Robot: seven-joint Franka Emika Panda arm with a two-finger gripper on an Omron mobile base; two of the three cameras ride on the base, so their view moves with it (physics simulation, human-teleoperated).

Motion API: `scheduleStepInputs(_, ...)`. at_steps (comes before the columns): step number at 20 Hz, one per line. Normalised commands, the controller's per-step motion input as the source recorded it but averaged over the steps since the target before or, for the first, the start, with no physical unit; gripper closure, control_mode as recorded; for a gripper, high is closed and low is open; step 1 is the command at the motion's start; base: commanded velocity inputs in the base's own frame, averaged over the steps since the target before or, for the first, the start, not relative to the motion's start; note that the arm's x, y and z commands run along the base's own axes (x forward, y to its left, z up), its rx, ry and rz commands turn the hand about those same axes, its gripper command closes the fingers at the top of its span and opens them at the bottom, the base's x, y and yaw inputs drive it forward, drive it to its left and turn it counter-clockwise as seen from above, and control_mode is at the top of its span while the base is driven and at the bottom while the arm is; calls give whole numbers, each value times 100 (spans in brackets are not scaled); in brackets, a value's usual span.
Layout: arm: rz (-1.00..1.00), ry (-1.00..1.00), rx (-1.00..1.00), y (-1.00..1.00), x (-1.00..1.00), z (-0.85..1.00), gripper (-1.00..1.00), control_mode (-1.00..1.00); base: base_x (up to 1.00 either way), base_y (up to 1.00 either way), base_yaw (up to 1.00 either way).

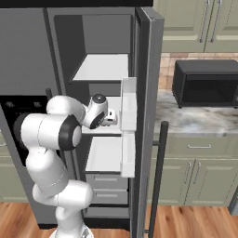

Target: Retrieve the orange and peach from the fridge and place them into the bowl on the dining table.

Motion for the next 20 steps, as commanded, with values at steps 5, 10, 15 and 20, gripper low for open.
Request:
scheduleStepInputs(5,0,0,0,0,25,-12,-100,-100,0,0,0)
scheduleStepInputs(10,0,0,0,0,18,-22,-100,-100,0,0,0)
scheduleStepInputs(15,0,0,0,0,23,-24,-100,-100,0,0,0)
scheduleStepInputs(20,0,0,0,0,26,-23,-100,-100,0,0,0)
